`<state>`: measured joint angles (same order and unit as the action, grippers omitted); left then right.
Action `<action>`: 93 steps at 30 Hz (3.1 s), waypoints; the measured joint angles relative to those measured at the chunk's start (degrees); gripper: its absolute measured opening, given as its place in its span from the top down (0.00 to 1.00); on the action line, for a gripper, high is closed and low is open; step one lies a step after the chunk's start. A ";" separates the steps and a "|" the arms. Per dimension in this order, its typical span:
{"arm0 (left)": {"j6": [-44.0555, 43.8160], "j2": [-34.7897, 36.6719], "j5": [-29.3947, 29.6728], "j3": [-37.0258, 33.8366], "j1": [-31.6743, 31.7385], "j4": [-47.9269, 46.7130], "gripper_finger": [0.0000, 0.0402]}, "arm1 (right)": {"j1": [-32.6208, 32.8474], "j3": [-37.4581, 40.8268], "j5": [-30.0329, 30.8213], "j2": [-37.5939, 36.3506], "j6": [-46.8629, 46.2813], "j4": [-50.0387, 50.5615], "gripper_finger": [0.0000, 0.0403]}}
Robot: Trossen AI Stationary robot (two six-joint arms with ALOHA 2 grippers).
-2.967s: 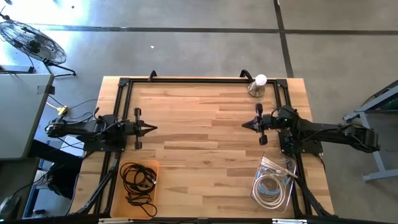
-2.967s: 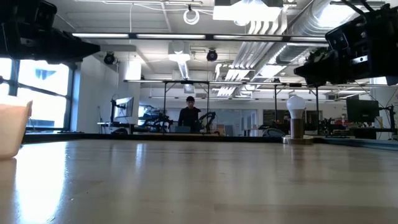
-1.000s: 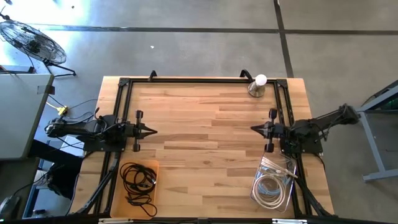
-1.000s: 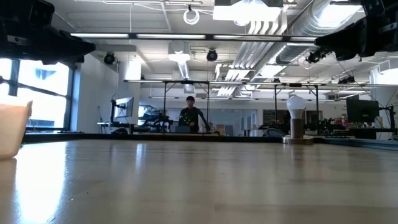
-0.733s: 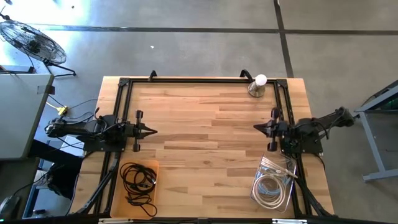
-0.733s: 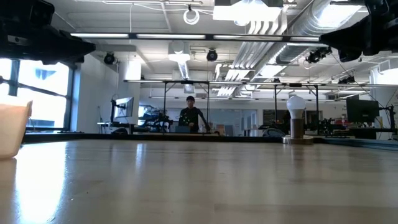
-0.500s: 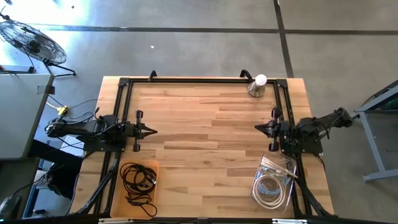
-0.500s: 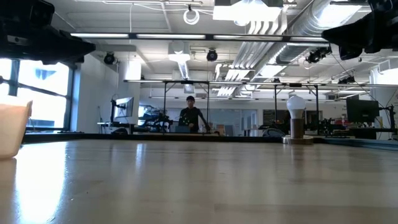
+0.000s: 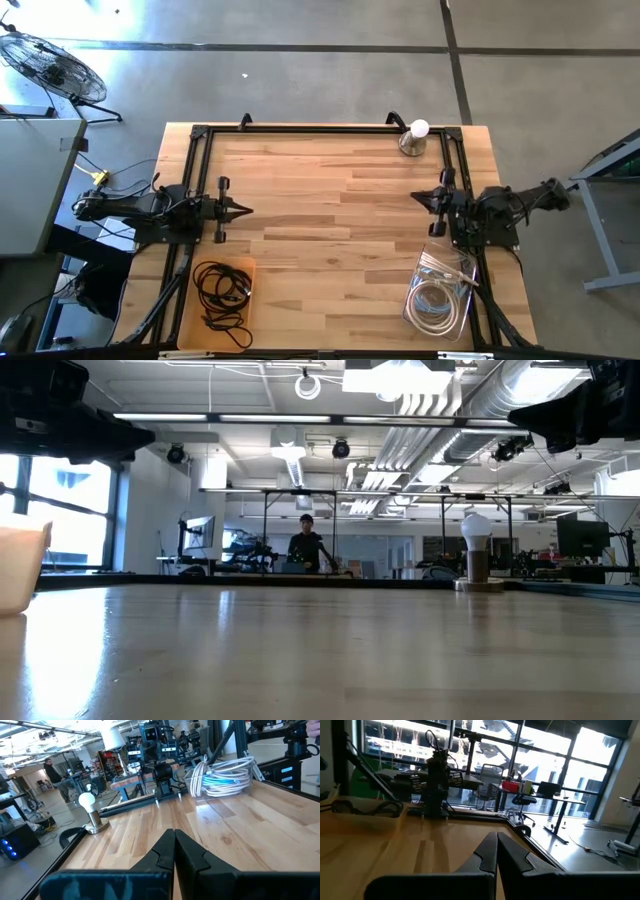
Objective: Sort HDMI cables
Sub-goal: Return to Home Position
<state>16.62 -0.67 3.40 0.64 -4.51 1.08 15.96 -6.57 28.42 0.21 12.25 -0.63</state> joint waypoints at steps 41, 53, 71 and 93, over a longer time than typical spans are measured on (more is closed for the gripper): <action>-7.67 0.00 6.89 0.00 0.00 2.81 1.00 | -6.57 6.03 -4.50 0.09 -2.26 -6.63 1.00; -4.33 0.31 1.90 0.00 0.01 5.67 1.00 | -6.55 6.04 -4.78 0.09 -3.21 -5.58 1.00; 0.96 0.31 -7.78 0.00 -0.02 14.72 1.00 | -6.55 6.05 -4.78 0.09 -3.23 -5.58 1.00; -1.82 0.26 5.47 0.00 0.00 1.06 1.00 | -6.55 6.08 -4.78 0.09 -3.23 -5.61 1.00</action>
<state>14.80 -0.40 8.86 0.64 -4.51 2.14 9.41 -0.49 23.64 0.30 9.02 -6.24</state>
